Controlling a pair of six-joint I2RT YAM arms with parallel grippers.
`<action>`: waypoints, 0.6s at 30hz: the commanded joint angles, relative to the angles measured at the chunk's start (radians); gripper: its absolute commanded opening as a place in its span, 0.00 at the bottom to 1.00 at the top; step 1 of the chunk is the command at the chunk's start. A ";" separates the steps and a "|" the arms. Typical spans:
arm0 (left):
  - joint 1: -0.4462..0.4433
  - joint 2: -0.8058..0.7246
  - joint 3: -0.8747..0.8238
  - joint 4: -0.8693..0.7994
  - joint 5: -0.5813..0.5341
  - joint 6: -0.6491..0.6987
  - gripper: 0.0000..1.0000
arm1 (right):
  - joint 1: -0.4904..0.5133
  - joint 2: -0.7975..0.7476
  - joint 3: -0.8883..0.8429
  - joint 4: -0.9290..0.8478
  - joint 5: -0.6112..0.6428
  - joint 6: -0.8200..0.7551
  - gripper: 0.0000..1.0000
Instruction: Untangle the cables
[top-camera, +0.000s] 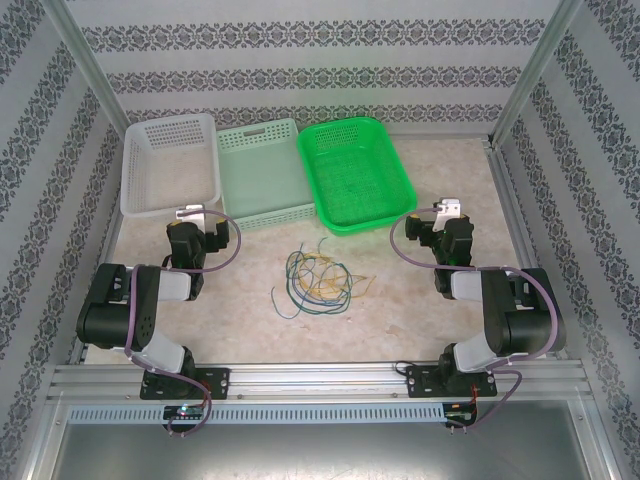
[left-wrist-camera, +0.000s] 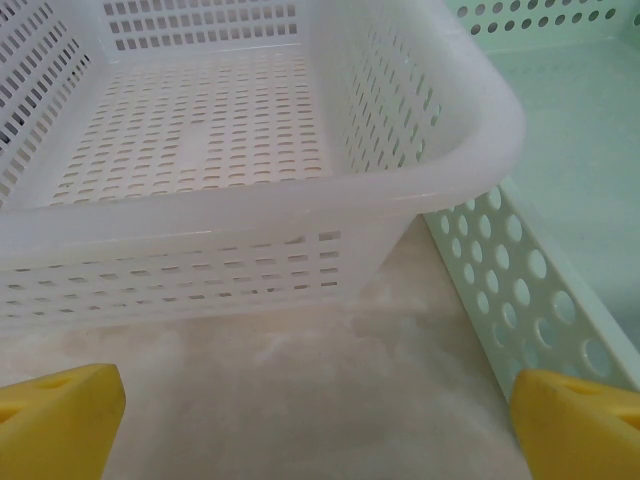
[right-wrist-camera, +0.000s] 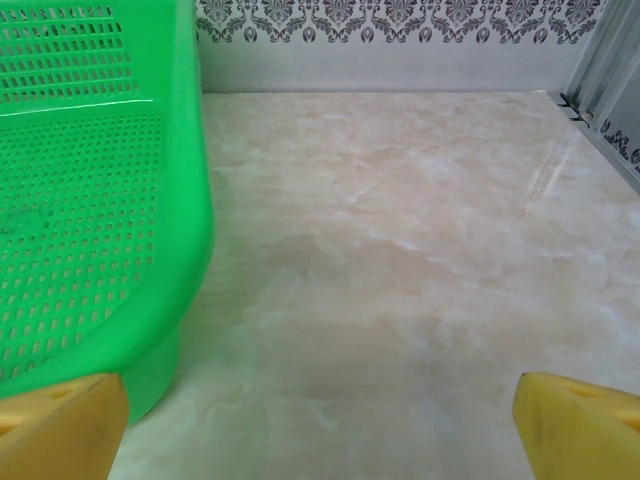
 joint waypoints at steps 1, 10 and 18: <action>-0.004 0.007 0.003 0.001 0.019 0.006 0.99 | -0.005 0.009 0.004 0.012 -0.020 0.015 0.98; -0.004 -0.067 0.086 -0.204 0.033 0.009 1.00 | -0.004 -0.019 0.025 -0.041 -0.008 0.021 0.96; -0.009 -0.257 0.195 -0.573 0.074 -0.125 1.00 | 0.013 -0.225 0.139 -0.445 -0.096 0.065 0.90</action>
